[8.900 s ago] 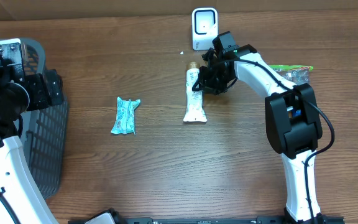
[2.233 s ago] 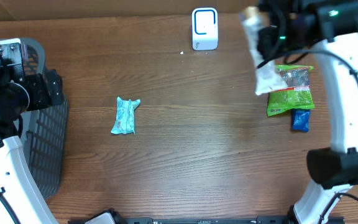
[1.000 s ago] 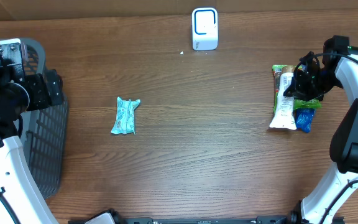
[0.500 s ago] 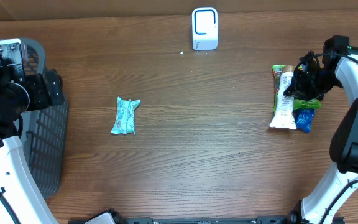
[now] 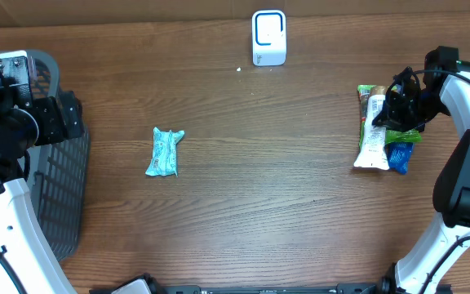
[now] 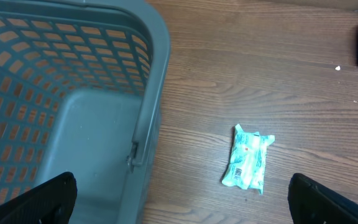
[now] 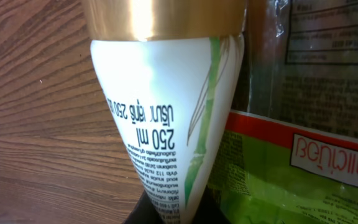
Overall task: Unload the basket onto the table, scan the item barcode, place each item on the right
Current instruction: 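Move the tube right and set it down beside the snack bag, then reach the right gripper to the light-blue wipes pack and grasp it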
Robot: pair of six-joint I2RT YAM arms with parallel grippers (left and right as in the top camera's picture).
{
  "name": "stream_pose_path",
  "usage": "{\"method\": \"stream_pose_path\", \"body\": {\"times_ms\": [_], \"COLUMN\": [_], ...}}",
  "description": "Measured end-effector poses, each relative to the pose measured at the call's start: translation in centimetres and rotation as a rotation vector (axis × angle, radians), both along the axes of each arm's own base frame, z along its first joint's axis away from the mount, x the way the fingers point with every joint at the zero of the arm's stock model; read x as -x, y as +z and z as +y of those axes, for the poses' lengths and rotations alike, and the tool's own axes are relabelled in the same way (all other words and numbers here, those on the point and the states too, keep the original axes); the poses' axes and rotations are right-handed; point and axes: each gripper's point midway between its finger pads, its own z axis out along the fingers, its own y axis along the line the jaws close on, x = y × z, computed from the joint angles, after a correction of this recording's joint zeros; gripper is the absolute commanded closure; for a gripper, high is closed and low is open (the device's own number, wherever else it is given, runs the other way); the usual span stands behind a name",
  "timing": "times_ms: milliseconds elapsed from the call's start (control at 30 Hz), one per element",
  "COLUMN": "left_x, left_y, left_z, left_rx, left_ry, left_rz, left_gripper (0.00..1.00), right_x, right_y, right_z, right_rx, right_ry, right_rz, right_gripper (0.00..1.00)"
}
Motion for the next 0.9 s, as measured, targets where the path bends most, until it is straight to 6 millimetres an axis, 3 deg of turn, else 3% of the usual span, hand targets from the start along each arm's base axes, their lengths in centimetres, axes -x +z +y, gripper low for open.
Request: {"method": "stream_pose_path", "body": {"times_ms": [33,67,167,300,400,500,767,900], "left_x": [0.0,0.0,0.0,0.0,0.0,0.0,0.0,0.0], "left_y": [0.0,0.0,0.0,0.0,0.0,0.0,0.0,0.0], "left_z": [0.0,0.0,0.0,0.0,0.0,0.0,0.0,0.0], "left_rx": [0.000,0.000,0.000,0.000,0.000,0.000,0.000,0.000], "left_ry": [0.000,0.000,0.000,0.000,0.000,0.000,0.000,0.000], "left_rz": [0.000,0.000,0.000,0.000,0.000,0.000,0.000,0.000], "left_gripper": [0.00,0.00,0.00,0.00,0.00,0.00,0.00,0.00], "right_x": [0.0,0.0,0.0,0.6,0.6,-0.7,-3.2,-3.9], "right_y": [0.0,0.0,0.0,0.2,1.4,4.0,12.8,16.1], "right_z": [0.0,0.0,0.0,0.3,0.4,0.3,1.0,3.1], "right_rx": [0.000,0.000,-0.001,-0.015,-0.024,-0.028,-0.077,-0.179], "right_ry": [-0.001,-0.001,0.000,0.003,0.001,-0.001,0.010,0.037], "right_rz": [0.000,0.001,0.000,0.024,0.037,-0.006,-0.157,-0.239], "right_gripper": [0.93,0.78,0.46,0.21,0.11,0.00,0.00,0.00]}}
